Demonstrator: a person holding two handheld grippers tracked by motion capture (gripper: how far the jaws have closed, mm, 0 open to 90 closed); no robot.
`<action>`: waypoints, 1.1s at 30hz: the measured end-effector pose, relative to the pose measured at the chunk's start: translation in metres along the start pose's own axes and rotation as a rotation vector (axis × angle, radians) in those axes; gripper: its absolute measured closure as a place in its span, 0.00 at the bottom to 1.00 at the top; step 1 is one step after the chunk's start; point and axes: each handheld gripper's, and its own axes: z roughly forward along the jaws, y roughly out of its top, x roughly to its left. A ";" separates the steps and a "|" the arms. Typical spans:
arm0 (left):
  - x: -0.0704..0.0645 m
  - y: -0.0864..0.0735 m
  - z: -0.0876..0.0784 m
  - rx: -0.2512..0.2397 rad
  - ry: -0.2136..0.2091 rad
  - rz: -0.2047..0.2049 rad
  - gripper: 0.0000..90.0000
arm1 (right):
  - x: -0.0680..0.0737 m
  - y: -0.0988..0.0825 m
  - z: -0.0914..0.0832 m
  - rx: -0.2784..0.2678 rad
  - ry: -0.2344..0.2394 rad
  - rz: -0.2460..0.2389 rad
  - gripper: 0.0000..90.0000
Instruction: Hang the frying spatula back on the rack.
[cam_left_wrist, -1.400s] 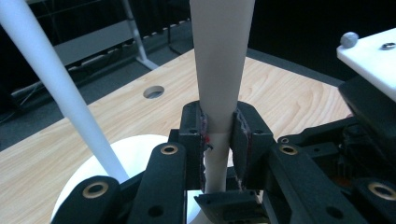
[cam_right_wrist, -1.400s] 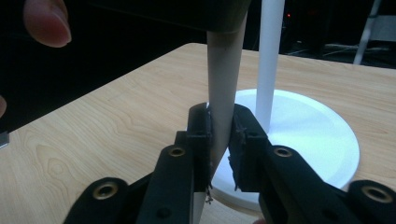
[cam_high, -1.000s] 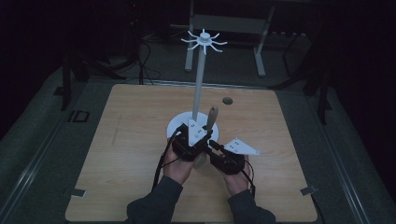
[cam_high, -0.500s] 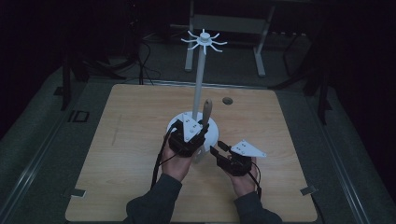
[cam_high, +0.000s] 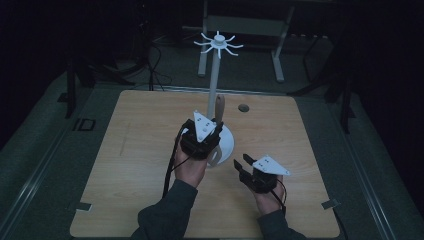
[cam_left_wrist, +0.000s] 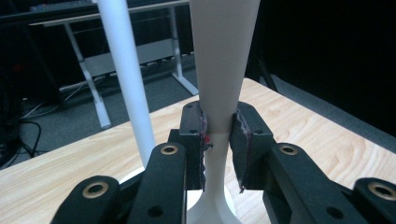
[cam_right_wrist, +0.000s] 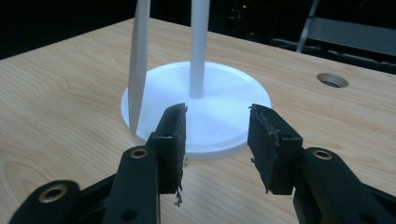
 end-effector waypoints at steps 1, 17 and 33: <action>0.000 0.002 0.000 -0.003 0.007 0.002 0.84 | 0.000 -0.001 -0.001 -0.001 -0.005 -0.003 0.62; -0.004 0.025 0.005 -0.031 0.123 0.015 0.84 | -0.015 -0.021 -0.010 0.035 -0.069 0.018 0.61; 0.000 0.036 0.005 -0.040 0.198 -0.014 0.84 | -0.016 -0.030 -0.008 0.054 -0.084 0.035 0.61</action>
